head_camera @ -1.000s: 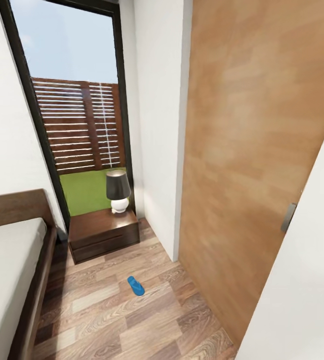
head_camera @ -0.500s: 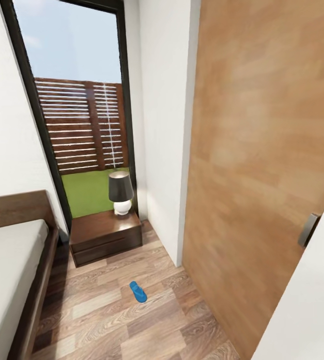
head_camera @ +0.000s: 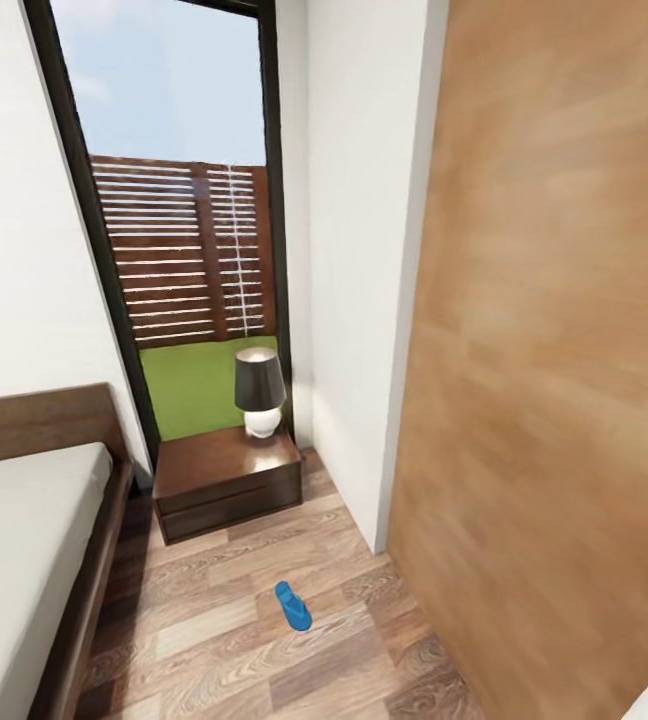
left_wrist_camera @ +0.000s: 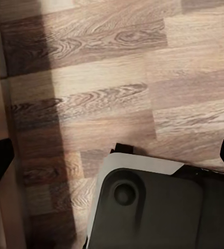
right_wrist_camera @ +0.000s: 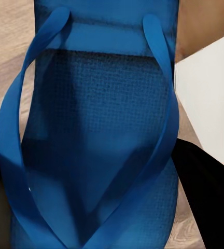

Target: In the bedroom, move the book from the bed onto either nightstand, and place the two sandals side by side next to the bed.

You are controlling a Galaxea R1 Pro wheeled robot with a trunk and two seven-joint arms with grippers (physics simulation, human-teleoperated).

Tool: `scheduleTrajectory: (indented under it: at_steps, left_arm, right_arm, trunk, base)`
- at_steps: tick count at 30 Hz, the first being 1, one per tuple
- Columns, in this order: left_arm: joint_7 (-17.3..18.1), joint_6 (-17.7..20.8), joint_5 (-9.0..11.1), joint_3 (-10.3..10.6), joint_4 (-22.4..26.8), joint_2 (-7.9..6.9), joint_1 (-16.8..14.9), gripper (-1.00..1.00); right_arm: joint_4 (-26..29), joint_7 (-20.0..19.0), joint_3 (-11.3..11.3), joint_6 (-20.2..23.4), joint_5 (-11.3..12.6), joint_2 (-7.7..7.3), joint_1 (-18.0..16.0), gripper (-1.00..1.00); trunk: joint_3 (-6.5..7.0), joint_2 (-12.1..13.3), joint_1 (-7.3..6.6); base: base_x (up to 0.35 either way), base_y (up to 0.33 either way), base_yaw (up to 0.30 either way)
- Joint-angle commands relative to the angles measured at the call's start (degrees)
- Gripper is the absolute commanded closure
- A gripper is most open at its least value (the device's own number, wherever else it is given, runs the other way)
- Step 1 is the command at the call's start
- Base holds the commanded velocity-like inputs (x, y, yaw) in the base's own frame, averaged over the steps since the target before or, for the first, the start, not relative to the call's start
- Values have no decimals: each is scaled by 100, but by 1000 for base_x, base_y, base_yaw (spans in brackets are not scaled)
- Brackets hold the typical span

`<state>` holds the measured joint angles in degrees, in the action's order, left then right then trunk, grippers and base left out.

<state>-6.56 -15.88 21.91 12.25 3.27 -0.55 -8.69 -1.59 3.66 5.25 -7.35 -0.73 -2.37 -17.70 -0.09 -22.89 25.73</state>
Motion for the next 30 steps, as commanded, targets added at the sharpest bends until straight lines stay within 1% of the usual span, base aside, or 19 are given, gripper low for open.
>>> scheduleTrajectory:
  at_steps: [1,9,17,26,30]
  left_arm:
    - [-22,-12,32,49,-2,0,-1,-100]
    - [-21,-12,32,49,-2,2,-2,-100]
    - [-21,-12,32,49,-2,2,-2,-100]
    - [-21,-12,32,49,-2,2,-1,-100]
    - [-21,-12,32,49,-3,2,-1,-100]
  right_arm:
    - [-17,3,47,-38,3,-1,-5,100]
    - [-17,3,47,-38,3,-1,-5,100]
    - [-15,3,47,-38,3,4,-5,100]
    - [-16,3,47,-38,3,6,-5,100]
    - [-16,3,47,-38,3,7,-5,100]
  trunk:
    - [-2,-3,5]
    - [-2,-3,5]
    - [-2,-3,5]
    - [-2,-3,5]
    - [-2,-3,5]
  base:
    - [311,67,166]
    - [296,-12,234]
    - [262,19,93]
    - [242,13,225]
    - [228,2,94]
